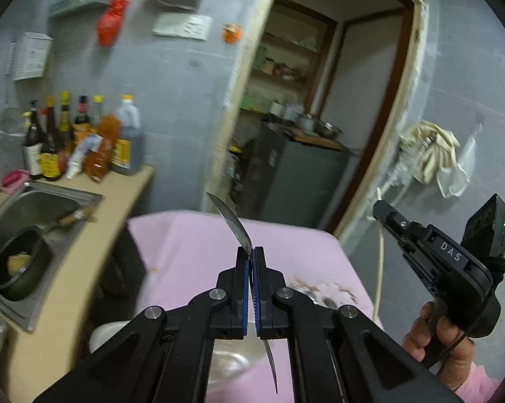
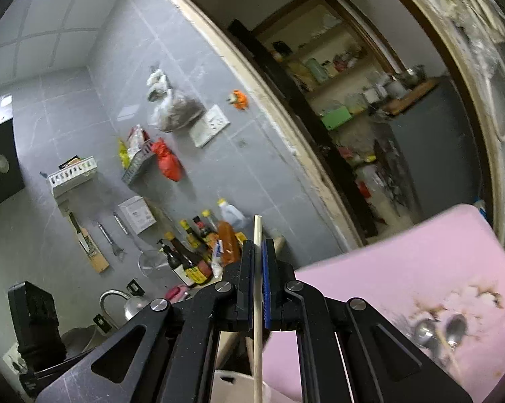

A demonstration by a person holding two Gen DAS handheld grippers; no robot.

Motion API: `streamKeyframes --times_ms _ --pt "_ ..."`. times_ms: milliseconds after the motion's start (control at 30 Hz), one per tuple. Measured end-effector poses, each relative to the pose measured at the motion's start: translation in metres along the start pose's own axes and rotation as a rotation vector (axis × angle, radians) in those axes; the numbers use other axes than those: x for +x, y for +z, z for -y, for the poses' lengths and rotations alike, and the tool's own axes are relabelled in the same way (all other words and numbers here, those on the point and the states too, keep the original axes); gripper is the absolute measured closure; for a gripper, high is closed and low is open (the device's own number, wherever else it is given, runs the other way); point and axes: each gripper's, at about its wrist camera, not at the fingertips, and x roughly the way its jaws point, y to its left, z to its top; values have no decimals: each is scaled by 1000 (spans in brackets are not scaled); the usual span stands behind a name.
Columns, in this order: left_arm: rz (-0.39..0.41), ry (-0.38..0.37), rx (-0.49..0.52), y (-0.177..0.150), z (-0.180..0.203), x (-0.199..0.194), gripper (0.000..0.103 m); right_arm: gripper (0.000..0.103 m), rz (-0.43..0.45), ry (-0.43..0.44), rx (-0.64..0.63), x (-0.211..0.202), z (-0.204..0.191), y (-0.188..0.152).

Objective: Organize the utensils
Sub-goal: 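Carry the knife and chopstick to the white caddy and release them inside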

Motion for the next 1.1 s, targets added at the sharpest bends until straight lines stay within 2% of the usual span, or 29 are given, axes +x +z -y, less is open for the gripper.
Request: streamKeyframes --times_ms 267,433,800,1100 --pt "87 5 -69 0 -75 -5 100 99 88 -25 -51 30 -35 -18" --pt "86 16 -61 -10 -100 11 100 99 145 -84 -46 43 -35 -34" --pt "87 16 -45 -43 -106 33 100 99 149 -211 -120 57 -27 -66" --pt "109 52 31 -65 -88 38 100 98 121 -221 -192 52 -28 -84"
